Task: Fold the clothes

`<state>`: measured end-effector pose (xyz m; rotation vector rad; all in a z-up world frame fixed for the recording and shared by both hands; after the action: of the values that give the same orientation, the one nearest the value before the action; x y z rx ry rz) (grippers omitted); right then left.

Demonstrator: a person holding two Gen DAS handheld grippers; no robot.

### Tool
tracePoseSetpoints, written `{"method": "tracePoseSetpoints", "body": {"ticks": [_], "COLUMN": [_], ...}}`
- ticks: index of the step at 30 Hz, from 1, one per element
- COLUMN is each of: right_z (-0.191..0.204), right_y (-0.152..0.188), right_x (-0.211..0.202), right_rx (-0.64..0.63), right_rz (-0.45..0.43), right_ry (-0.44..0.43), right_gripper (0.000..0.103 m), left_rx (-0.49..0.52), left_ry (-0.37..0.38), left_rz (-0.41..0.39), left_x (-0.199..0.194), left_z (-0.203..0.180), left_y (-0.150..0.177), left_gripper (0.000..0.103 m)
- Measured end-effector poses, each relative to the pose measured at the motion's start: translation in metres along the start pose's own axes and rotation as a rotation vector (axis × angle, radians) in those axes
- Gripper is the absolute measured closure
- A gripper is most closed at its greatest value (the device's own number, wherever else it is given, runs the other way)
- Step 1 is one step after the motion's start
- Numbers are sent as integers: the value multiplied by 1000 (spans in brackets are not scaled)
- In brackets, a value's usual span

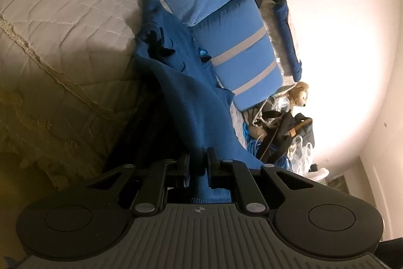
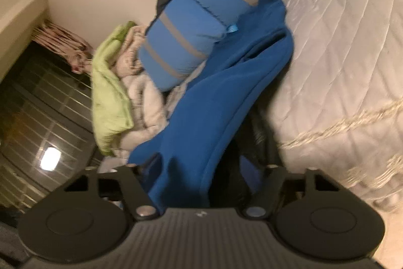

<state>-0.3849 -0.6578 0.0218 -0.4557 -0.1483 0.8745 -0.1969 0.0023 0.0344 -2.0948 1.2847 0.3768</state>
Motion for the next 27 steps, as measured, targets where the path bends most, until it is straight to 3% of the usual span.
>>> {"method": "tracePoseSetpoints", "body": {"ticks": [1,3,5,6,11,18,27], "right_z": [2,6,12,15,33,66,105], "right_y": [2,6,9,11,10,-20,-54], "right_x": [-1,-2,-3,-4,-10,-17,-26], "right_rx": [1,0,-4,-9,-15,-40,-89], "right_rz": [-4,-6,-5,-6,-53,-168,-284], "right_ry": [-8,-16,-31,-50,-80,-52,-27], "right_gripper": [50,76,92,94,96,96,96], "left_rx": [2,21,42,51,68,-4,41], "left_ry": [-4,-18,-36,-45,-67,-42,-19], "left_rz": [-1,-7,-18,-24,-82,-213,-336], "left_x": [0,-1,-4,-5,-19,-41,-61], "left_z": [-1,-5,-10,-12,-27,-56,-97], "left_y": [0,1,2,3,-1,-14,-14], "left_gripper": [91,93,96,96,97,98,98]}}
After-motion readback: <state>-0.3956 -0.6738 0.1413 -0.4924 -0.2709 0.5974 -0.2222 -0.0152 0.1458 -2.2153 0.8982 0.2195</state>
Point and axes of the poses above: each gripper's, at about its wrist camera, not at the fingertips, and x roughly the way its jaws point, z to its left, y to its underside, the point moved 3 cm from there along x, roughly the way its jaws point, and after that the axes turned 13 degrees about -y, right-handed, at the moved point
